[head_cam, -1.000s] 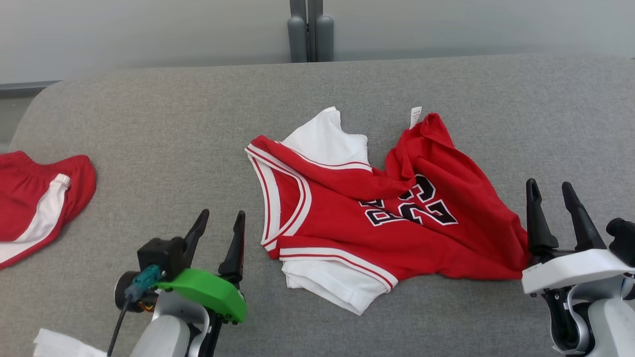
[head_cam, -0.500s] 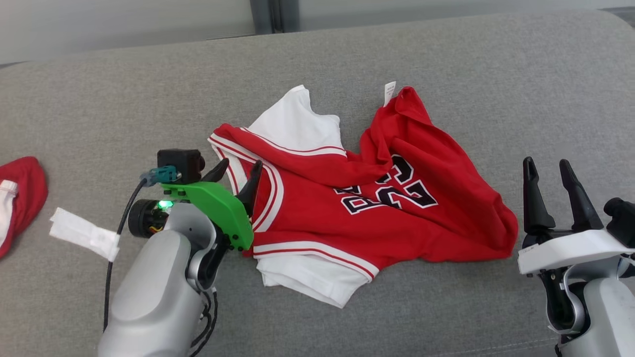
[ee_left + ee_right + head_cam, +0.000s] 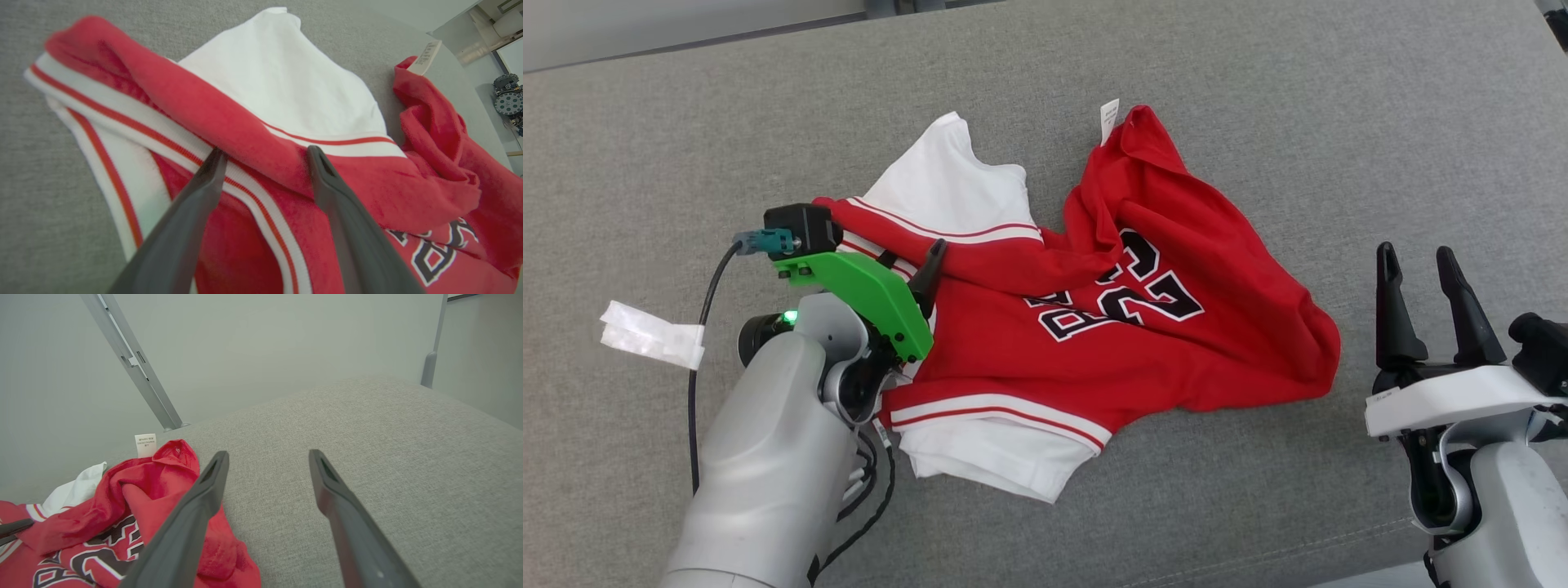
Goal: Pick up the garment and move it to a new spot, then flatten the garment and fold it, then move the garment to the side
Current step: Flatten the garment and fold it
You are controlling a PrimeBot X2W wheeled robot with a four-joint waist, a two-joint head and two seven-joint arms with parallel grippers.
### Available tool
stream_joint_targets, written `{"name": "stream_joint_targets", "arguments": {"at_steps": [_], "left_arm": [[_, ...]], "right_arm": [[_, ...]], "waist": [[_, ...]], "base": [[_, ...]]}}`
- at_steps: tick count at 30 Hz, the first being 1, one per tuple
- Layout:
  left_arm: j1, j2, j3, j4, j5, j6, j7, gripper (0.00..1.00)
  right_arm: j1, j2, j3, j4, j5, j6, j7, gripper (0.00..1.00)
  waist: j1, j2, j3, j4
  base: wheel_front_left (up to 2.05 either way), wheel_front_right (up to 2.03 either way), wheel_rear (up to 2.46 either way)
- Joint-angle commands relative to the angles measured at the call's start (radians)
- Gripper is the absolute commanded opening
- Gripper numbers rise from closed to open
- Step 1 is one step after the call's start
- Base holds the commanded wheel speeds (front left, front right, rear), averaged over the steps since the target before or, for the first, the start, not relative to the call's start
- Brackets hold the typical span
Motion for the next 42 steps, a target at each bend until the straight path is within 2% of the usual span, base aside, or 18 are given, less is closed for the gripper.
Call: {"name": "stream_joint_targets", "arguments": {"at_steps": [1, 2, 3, 4, 9, 19, 25, 26, 27, 35, 38, 42], "left_arm": [[-0.028, 0.004, 0.001, 0.018, -0.003, -0.002, -0.007, 1.0], [-0.035, 0.003, -0.004, 0.031, -0.002, -0.003, -0.009, 0.68], [-0.047, 0.003, -0.009, 0.04, 0.006, -0.004, -0.017, 0.25], [-0.057, 0.003, -0.01, 0.047, 0.006, -0.005, -0.024, 0.0], [-0.101, 0.013, -0.016, 0.072, -0.01, -0.009, -0.035, 0.0], [-0.247, 0.148, 0.077, 0.119, -0.067, 0.007, -0.033, 0.0], [-0.316, 0.196, 0.117, 0.185, -0.093, 0.014, -0.042, 0.0], [-0.326, 0.201, 0.118, 0.198, -0.092, 0.015, -0.046, 0.44], [-0.329, 0.203, 0.114, 0.207, -0.089, 0.013, -0.047, 1.0], [-0.267, 0.204, 0.054, 0.199, -0.08, -0.009, -0.082, 1.0], [-0.214, 0.208, 0.002, 0.118, -0.091, -0.01, -0.095, 1.0], [-0.12, 0.266, -0.061, -0.022, -0.094, -0.009, -0.139, 1.0]], "right_arm": [[-0.016, 0.004, 0.003, 0.004, -0.001, 0.0, -0.008, 1.0], [-0.018, 0.005, 0.005, 0.006, -0.002, 0.0, -0.009, 1.0], [-0.022, 0.006, 0.007, 0.008, -0.003, 0.0, -0.009, 1.0], [-0.024, 0.006, 0.008, 0.01, -0.004, 0.0, -0.011, 1.0], [-0.029, 0.004, 0.014, 0.02, -0.003, 0.0, -0.017, 1.0], [-0.055, 0.012, 0.019, 0.017, 0.002, 0.0, -0.028, 1.0], [-0.071, 0.021, 0.024, 0.026, 0.003, 0.0, -0.033, 1.0], [-0.072, 0.021, 0.025, 0.029, 0.003, 0.0, -0.034, 1.0], [-0.073, 0.023, 0.025, 0.031, 0.003, 0.0, -0.035, 1.0], [-0.043, 0.019, 0.025, 0.056, 0.002, 0.0, -0.039, 1.0], [-0.033, 0.011, 0.03, 0.063, -0.002, 0.0, -0.04, 1.0], [-0.016, 0.003, 0.04, 0.07, -0.005, 0.0, -0.039, 1.0]], "waist": [[0.0, -0.0001, 0.009, -0.004], [0.0, -0.0001, 0.011, -0.005], [0.0, -0.0001, 0.013, -0.005], [0.0, -0.0001, 0.014, -0.005], [0.0, -0.0001, 0.017, -0.006], [0.0, -0.0001, 0.068, -0.039], [0.0, -0.0001, 0.088, -0.058], [0.0, -0.0001, 0.089, -0.06], [0.0, -0.0001, 0.088, -0.061], [0.0, -0.0001, 0.008, -0.022], [0.0, -0.0001, -0.038, 0.007], [0.0, -0.0001, -0.088, 0.043]], "base": [[0.0, 0.0, 0.0], [0.0, 0.0, 0.0], [0.0, 0.0, 0.0], [0.0, 0.0, 0.0], [0.0, 0.0, 0.0], [0.0, 0.0, 0.0], [0.0, 0.0, 0.0], [0.0, 0.0, 0.0], [0.0, 0.0, 0.0], [0.0, 0.0, 0.0], [0.0, 0.0, 0.0], [0.0, 0.0, 0.0]]}}
